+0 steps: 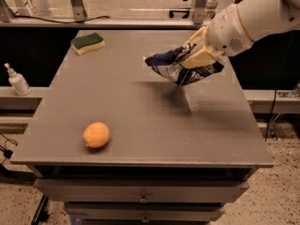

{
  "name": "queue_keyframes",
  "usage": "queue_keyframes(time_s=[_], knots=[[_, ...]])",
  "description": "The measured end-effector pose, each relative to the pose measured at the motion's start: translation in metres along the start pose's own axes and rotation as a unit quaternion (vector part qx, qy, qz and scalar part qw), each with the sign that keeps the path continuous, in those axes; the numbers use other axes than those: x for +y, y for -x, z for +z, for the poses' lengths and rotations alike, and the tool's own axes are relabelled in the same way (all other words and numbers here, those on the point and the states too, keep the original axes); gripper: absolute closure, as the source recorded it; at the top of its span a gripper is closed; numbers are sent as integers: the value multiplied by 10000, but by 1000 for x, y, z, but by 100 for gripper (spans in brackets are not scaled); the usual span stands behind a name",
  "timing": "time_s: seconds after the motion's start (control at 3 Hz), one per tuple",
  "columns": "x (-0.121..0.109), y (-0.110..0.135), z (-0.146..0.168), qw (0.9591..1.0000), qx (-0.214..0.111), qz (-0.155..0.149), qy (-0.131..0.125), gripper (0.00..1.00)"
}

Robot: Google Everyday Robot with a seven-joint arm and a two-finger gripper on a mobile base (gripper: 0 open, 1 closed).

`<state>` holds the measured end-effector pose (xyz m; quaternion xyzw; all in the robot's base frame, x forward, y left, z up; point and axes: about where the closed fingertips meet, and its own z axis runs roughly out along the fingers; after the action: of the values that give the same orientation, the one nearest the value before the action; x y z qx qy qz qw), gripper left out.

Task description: Move blue chip bag near orange

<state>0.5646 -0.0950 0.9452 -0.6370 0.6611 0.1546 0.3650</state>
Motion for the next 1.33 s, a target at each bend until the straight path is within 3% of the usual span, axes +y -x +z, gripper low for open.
queue_keyframes(time_s=[0.33,1.0,1.33], knots=[[9,16,7,9987,66,-493,145,100],[54,47,42,9872,393,-1524,268,100],[76,43,62,9822,537,-1770,334,100]])
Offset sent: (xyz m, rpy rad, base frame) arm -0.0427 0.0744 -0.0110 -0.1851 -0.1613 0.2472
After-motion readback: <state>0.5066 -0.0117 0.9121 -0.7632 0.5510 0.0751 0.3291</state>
